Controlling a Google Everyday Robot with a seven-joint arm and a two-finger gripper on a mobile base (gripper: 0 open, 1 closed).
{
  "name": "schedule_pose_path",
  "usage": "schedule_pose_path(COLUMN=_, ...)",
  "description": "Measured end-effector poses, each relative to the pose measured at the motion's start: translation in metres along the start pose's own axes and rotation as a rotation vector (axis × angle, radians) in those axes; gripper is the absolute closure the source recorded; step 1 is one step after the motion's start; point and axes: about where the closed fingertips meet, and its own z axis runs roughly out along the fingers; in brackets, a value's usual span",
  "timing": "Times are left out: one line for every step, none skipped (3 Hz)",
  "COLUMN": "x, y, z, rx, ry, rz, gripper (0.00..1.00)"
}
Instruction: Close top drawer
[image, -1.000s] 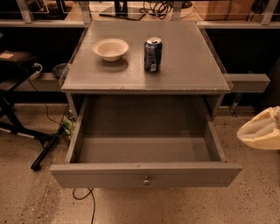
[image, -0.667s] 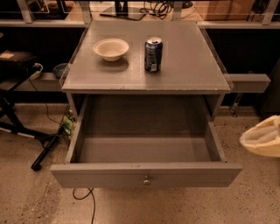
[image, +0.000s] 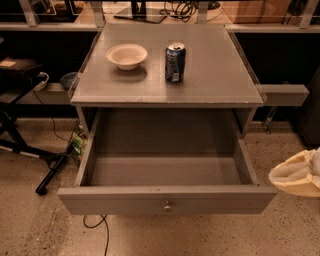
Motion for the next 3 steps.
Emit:
schedule_pose_path(x=0.0, y=0.0, z=0.0, rx=0.0, ry=0.0, rz=0.0, gripper=1.0)
schedule_pose_path(x=0.009, y=0.014, z=0.019, rx=-0.037, ry=-0.015, rz=0.007, gripper=1.0)
schedule_pose_path(x=0.02, y=0.028, z=0.041, rx=-0.078, ry=-0.034, rz=0.035, gripper=1.0)
